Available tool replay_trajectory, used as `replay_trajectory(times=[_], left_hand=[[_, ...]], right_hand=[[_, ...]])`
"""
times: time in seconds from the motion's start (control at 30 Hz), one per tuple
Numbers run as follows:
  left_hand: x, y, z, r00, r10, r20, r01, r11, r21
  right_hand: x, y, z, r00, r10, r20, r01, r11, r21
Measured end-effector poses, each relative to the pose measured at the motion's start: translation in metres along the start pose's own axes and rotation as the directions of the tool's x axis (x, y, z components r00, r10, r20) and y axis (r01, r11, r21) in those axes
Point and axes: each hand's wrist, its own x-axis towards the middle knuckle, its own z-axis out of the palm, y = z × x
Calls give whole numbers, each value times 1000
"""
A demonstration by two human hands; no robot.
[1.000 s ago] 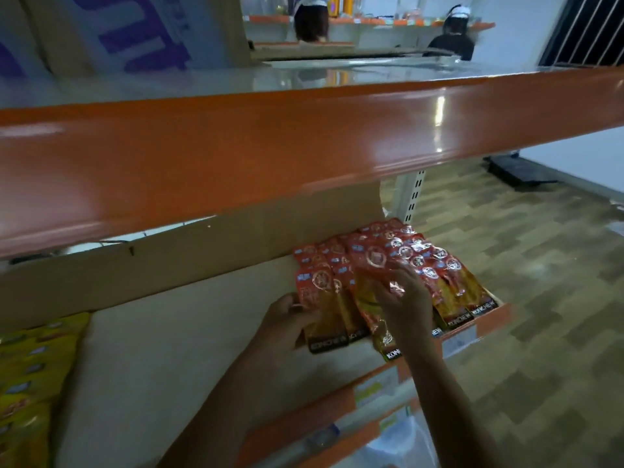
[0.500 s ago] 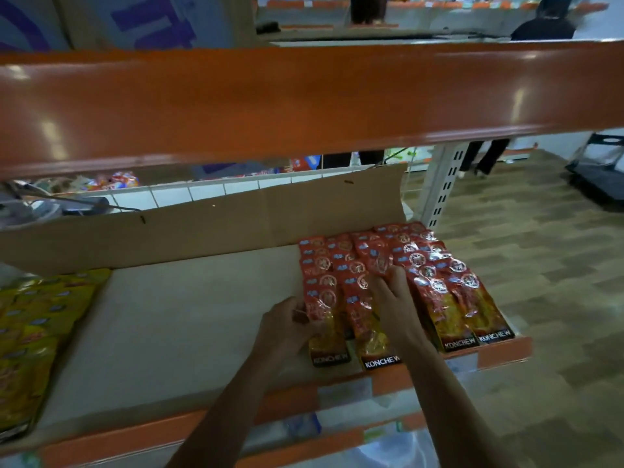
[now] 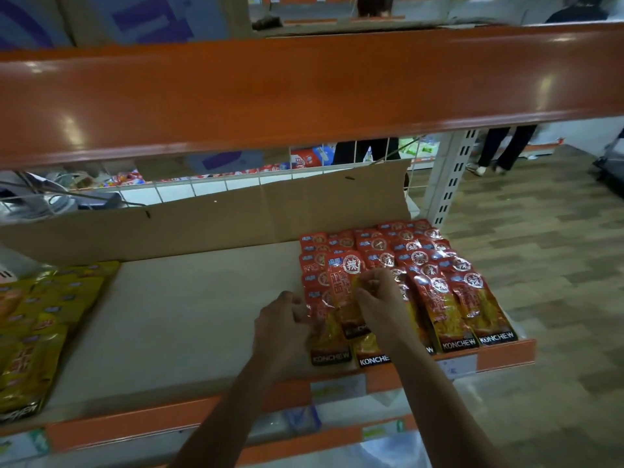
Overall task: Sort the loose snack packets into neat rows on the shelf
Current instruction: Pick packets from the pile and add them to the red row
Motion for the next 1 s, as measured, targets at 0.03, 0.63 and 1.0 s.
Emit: replay_trajectory(times=[0.03,0.63,1.0], left_hand=[[0,2,-2,999,8,-32,-9,999,-32],[77,-31,-30,986,-151,-64,119,929,-351],[121,-28,-21,991,-126,-37,122,988,-97]], right_hand=[[0,0,2,1000,-8,-2,8,1000,-18],[19,-12,49,993,-111,42,119,944,-308],[21,-10,60,968,-189,168,250,806,-537]])
